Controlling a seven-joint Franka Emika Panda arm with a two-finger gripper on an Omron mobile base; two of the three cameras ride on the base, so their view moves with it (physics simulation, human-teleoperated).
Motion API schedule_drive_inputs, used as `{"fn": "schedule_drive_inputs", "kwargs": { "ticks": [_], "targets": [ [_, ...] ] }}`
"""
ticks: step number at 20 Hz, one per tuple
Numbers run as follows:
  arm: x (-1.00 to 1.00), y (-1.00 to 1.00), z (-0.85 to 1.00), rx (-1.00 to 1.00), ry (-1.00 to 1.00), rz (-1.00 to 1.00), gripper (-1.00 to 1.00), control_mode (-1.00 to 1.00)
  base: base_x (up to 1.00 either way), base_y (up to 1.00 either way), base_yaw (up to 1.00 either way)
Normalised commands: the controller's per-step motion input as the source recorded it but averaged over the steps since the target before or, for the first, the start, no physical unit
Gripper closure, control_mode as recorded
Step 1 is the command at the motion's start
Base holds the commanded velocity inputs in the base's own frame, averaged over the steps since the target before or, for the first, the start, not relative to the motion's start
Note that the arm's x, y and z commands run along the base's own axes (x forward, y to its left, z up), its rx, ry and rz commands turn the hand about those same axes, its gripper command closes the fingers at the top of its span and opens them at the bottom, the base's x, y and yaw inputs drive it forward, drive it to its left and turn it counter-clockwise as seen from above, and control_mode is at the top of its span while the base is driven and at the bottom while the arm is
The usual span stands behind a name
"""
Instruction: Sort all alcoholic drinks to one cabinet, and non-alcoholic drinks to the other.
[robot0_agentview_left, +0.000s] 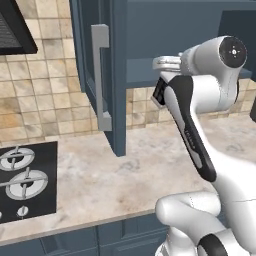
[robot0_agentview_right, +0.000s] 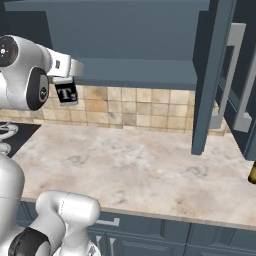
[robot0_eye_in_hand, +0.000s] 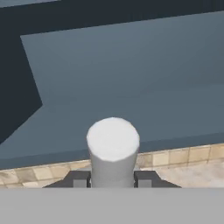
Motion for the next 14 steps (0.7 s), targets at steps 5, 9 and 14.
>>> {"fn": "schedule_drive_inputs", "kwargs": {
  "ticks": [5, 9, 14],
  "targets": [
    [0.01, 0.18, 0.34, 0.0, -0.11, 0.0, 1.0, -1.0, 0.0, 0.0, 0.0],
    [0.19, 0.14, 0.16, 0.0, -0.05, 0.01, 1.0, -1.0, 0.0, 0.0, 0.0],
    [0.32, 0.18, 0.05, 0.0, -0.01, 0.02, 1.0, -1.0, 0.0, 0.0, 0.0]
  ]
}}
